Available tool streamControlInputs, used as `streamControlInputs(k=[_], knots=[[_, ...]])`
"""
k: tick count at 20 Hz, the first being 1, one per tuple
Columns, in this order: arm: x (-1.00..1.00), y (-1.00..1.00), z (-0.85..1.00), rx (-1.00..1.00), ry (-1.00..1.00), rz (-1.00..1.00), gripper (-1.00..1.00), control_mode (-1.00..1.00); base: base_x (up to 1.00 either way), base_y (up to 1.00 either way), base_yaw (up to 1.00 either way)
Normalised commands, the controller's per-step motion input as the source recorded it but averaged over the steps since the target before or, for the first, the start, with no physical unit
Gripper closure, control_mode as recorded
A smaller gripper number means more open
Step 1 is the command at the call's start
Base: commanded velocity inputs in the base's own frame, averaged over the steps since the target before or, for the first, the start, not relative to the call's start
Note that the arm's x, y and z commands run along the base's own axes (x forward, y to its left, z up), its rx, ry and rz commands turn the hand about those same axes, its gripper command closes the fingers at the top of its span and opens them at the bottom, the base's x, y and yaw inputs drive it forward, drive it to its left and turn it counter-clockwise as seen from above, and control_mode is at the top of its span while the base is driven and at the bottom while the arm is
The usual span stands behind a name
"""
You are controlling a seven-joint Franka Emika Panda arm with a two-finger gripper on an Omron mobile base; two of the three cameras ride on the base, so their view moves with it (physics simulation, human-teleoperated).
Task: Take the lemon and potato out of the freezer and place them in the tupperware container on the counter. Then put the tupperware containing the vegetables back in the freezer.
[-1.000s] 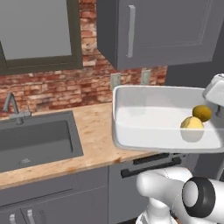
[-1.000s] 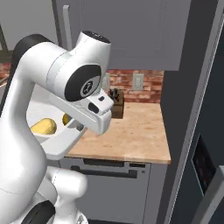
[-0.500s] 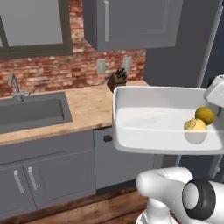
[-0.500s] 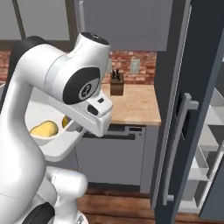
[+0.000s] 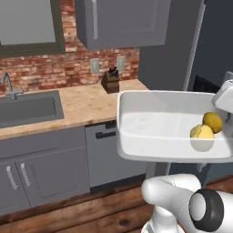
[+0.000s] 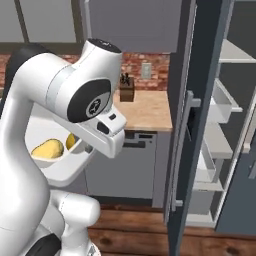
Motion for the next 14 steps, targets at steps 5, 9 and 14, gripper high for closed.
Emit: streamControlInputs(k=[5, 9, 14], knots=[[0.0, 0.0, 0.0, 0.0, 0.0, 0.0, 1.0, 1.0, -0.12, -0.83, 0.0], [0.0, 0.0, 0.0, 0.0, 0.0, 0.0, 1.0, 1.0, -0.31, -0.74, 0.0], [0.0, 0.0, 0.0, 0.0, 0.0, 0.0, 1.0, 1.0, -0.25, -0.65, 0.01]])
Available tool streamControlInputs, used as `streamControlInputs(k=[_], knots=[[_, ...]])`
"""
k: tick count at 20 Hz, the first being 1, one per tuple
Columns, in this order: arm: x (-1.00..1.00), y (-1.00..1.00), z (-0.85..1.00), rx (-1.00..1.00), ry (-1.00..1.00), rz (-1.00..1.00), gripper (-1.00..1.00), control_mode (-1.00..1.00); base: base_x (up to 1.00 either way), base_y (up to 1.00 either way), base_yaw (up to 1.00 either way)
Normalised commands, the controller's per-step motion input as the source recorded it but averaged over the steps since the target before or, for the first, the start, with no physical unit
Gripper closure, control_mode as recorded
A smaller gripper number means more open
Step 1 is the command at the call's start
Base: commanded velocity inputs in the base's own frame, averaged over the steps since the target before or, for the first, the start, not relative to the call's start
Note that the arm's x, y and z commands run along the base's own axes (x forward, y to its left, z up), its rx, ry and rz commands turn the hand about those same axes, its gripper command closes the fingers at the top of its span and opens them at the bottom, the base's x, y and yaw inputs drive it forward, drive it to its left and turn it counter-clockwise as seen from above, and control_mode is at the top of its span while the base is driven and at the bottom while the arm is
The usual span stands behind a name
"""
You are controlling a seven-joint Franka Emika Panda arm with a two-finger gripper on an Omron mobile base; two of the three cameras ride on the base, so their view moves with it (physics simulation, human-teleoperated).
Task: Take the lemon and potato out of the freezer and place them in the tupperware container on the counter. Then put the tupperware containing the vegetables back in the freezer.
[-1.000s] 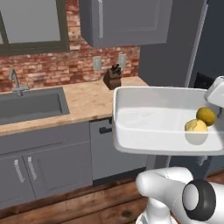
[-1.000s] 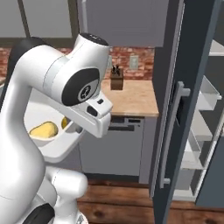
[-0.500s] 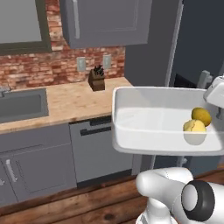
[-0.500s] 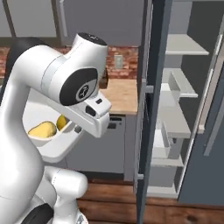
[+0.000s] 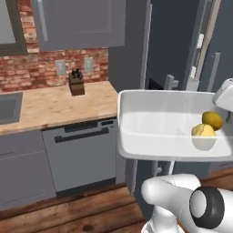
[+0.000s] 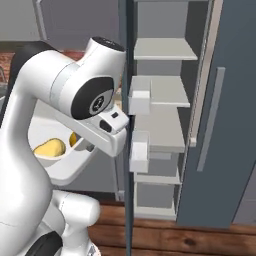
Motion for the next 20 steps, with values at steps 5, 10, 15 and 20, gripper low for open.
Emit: streamControlInputs(k=[5, 10, 15, 20], knots=[[0.0, 0.0, 0.0, 0.0, 0.0, 0.0, 1.0, 1.0, -0.28, -0.72, 0.01], [0.0, 0.0, 0.0, 0.0, 0.0, 0.0, 1.0, 1.0, -0.18, -0.81, 0.0], [0.0, 0.0, 0.0, 0.0, 0.0, 0.0, 1.0, 1.0, -0.05, -0.83, 0.01], [0.0, 0.0, 0.0, 0.0, 0.0, 0.0, 1.0, 1.0, 0.0, -0.7, 0.07]])
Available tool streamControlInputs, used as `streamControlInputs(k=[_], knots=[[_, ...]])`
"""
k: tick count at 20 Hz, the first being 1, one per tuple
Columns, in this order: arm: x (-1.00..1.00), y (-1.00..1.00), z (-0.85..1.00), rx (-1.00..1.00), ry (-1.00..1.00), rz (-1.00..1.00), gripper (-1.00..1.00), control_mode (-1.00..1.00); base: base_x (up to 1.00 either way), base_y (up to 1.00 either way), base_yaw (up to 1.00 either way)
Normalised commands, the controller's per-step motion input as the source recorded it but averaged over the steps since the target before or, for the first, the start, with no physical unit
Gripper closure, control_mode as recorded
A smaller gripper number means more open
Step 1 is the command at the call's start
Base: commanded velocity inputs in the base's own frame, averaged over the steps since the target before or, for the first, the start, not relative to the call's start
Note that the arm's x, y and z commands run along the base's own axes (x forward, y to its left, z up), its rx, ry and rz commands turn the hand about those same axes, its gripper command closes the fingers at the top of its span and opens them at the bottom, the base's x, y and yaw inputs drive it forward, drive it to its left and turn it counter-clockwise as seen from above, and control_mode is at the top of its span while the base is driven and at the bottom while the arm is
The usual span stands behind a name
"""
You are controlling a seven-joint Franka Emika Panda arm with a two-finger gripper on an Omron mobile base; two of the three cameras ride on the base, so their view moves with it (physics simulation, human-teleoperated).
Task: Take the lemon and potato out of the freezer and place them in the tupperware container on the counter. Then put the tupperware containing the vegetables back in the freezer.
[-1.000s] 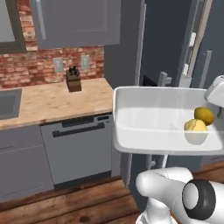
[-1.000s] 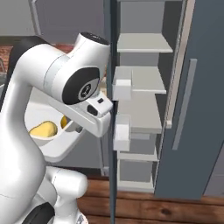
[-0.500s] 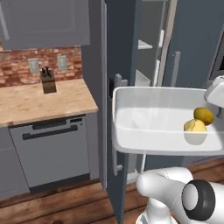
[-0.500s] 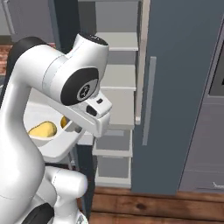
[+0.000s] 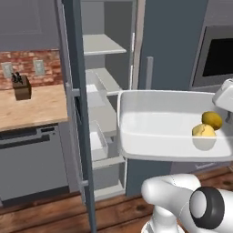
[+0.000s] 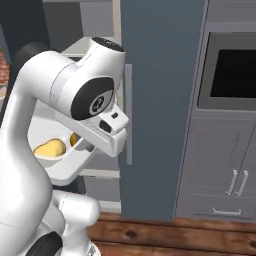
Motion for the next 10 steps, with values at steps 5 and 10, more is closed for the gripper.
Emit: streamControlInputs(k=[5, 10], knots=[[0.0, 0.0, 0.0, 0.0, 0.0, 0.0, 1.0, 1.0, 0.04, -0.48, 0.09], [0.0, 0.0, 0.0, 0.0, 0.0, 0.0, 1.0, 1.0, 0.37, -0.2, 0.02]])
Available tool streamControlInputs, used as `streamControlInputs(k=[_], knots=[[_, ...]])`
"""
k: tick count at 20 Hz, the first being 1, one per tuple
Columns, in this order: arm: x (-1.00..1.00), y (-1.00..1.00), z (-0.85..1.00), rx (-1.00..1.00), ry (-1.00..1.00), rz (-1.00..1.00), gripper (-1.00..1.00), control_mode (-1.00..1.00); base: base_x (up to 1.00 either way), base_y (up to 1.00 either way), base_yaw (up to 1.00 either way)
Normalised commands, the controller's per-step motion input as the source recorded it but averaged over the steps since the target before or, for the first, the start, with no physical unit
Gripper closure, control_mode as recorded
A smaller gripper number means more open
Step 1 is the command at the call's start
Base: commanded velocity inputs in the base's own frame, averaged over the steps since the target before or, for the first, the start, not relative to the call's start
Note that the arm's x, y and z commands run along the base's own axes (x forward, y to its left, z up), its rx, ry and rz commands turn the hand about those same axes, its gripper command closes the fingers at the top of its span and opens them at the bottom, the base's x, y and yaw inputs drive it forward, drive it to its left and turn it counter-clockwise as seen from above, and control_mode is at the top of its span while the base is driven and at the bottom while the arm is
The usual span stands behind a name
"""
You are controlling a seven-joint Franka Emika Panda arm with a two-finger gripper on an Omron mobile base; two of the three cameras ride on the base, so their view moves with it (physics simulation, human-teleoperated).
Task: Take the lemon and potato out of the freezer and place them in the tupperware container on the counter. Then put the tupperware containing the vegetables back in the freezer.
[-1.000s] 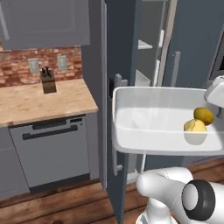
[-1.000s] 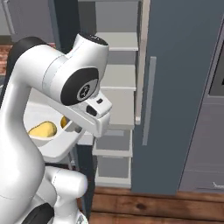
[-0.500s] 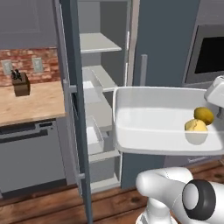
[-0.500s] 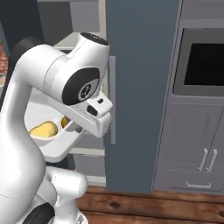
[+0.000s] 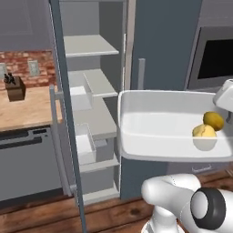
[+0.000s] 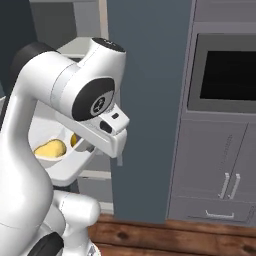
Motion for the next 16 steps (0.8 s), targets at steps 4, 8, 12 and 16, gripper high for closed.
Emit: streamControlInputs(k=[4, 8, 12, 16], knots=[[0.0, 0.0, 0.0, 0.0, 0.0, 0.0, 1.0, 1.0, 0.51, -0.21, 0.0], [0.0, 0.0, 0.0, 0.0, 0.0, 0.0, 1.0, 1.0, 0.56, -0.27, 0.01], [0.0, 0.0, 0.0, 0.0, 0.0, 0.0, 1.0, 1.0, 0.55, -0.25, 0.02], [0.0, 0.0, 0.0, 0.0, 0.0, 0.0, 1.0, 1.0, 0.56, -0.23, 0.03]])
